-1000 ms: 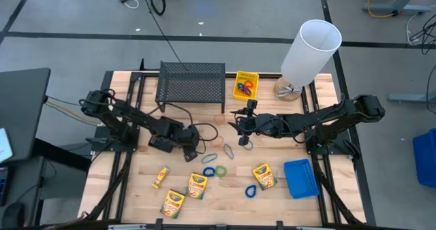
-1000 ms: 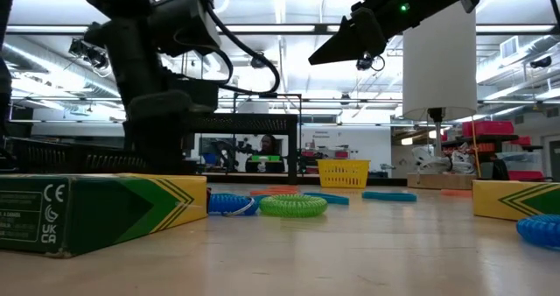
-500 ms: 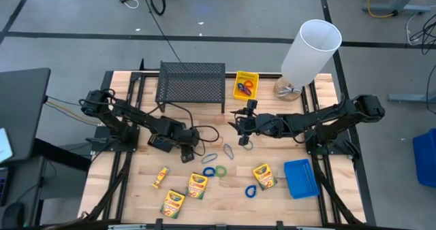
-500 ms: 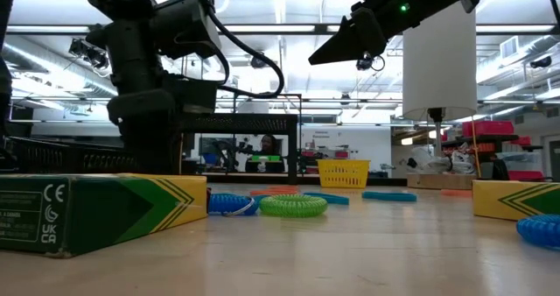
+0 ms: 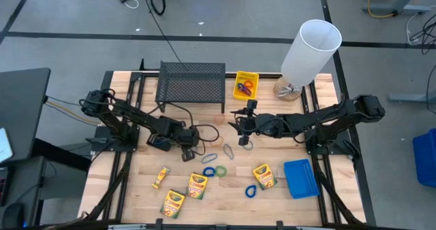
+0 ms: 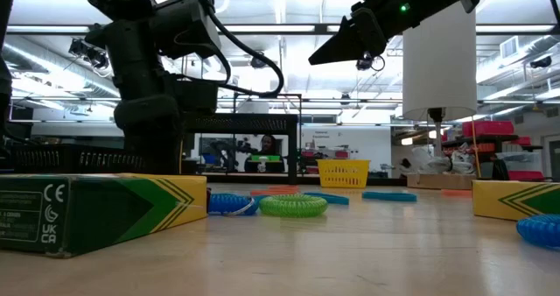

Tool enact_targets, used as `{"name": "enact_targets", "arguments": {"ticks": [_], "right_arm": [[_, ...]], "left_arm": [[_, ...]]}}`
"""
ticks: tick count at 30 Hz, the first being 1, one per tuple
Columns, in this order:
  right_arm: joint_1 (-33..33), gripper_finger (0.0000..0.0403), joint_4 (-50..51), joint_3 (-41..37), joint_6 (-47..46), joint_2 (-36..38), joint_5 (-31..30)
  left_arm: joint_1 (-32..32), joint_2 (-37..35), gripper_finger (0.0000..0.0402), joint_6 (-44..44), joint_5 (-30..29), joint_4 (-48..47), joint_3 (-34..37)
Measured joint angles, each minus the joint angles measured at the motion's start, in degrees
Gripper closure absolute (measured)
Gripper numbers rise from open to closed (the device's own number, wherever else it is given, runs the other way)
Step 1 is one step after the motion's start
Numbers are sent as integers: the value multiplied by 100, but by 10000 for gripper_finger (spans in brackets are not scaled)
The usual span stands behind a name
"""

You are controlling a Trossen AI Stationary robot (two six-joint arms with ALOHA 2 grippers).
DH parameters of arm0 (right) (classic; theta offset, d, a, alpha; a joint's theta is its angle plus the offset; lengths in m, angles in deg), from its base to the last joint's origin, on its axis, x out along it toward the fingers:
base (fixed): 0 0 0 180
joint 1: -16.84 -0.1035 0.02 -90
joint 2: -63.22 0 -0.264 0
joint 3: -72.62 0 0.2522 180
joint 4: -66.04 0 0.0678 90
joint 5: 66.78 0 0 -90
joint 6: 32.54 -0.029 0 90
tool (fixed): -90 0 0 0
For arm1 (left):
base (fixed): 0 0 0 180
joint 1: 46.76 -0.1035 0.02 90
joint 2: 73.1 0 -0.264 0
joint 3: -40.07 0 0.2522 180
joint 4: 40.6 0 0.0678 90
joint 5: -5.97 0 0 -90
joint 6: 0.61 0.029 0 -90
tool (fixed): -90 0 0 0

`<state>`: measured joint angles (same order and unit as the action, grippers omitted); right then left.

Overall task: Pick & Place Office Desk Supplies
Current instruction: Put the blue rubber band into the black bin

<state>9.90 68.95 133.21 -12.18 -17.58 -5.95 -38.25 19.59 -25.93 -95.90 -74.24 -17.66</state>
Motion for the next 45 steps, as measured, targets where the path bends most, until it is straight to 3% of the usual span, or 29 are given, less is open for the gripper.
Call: {"name": "enact_targets", "arguments": {"ticks": [8, 15, 24, 33, 37, 45], "right_arm": [[0, 190, 53, 0, -6, 0, 0], [0, 190, 134, 0, -15, 0, 2], [2, 190, 140, 0, -51, 0, 5], [4, 190, 140, 2, -59, 0, 66], [4, 190, 140, 2, -59, 0, 85], [4, 190, 138, 2, -59, 0, 101]], "left_arm": [[192, -87, 398, -38, -273, -2, -249], [511, -707, 400, -5, -727, -235, -306], [988, -1823, 400, -689, -1806, -1683, -299], [1348, -2347, 401, -2271, -2650, -3834, -295], [1426, -2343, 401, -2820, -2673, -4483, -271], [1442, -2338, 400, -3126, -2323, -4386, 155]]}}
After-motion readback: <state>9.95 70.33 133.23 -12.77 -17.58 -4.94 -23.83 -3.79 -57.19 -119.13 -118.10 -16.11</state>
